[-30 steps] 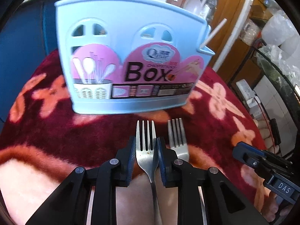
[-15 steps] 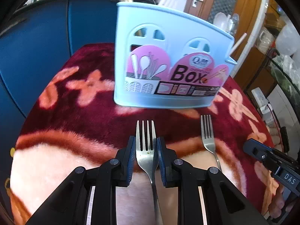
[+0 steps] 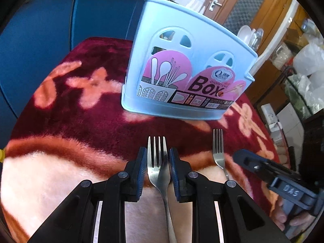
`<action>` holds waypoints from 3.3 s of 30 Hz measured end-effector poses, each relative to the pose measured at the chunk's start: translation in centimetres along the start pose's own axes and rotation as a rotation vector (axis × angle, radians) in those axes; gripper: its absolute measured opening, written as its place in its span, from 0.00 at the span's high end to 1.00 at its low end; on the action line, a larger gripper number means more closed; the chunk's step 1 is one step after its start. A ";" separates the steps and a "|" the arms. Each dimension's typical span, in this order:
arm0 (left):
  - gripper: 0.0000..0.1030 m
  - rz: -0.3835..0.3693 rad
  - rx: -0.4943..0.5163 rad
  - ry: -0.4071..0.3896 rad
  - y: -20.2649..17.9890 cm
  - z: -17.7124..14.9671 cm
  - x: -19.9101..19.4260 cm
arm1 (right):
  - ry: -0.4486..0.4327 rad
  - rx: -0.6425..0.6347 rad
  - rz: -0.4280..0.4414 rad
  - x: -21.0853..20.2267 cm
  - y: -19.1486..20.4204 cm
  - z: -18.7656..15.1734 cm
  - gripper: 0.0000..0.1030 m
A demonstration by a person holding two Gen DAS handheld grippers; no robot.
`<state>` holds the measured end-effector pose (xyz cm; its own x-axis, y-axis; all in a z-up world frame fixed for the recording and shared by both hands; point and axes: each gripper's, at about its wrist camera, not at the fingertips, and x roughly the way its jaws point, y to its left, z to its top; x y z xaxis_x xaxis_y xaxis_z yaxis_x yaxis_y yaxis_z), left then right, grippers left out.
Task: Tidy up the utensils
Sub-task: 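Grasp a silver fork with the left tool while the right tool grasps another fork, then lift both forks and carry them over the blue holder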
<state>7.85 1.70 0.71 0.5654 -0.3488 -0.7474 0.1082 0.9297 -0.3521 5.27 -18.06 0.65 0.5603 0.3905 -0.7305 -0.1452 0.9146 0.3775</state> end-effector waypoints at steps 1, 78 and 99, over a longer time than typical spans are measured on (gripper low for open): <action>0.77 -0.014 -0.010 0.009 0.2 0.1 0.1 | 0.003 -0.002 0.000 0.3 0.1 0.1 0.62; 0.98 -0.059 0.055 -0.036 -1.7 0.0 -2.5 | 0.010 -0.030 0.170 1.2 -2.1 0.8 0.88; 0.99 -0.019 0.093 -0.320 -3.2 2.1 -10.7 | -0.514 -0.198 -0.035 -11.2 3.9 0.6 0.96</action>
<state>3.21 2.75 11.01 0.7893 -0.3248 -0.5210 0.1867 0.9354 -0.3003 -1.07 -18.89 10.62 0.8864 0.3033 -0.3498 -0.2421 0.9477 0.2081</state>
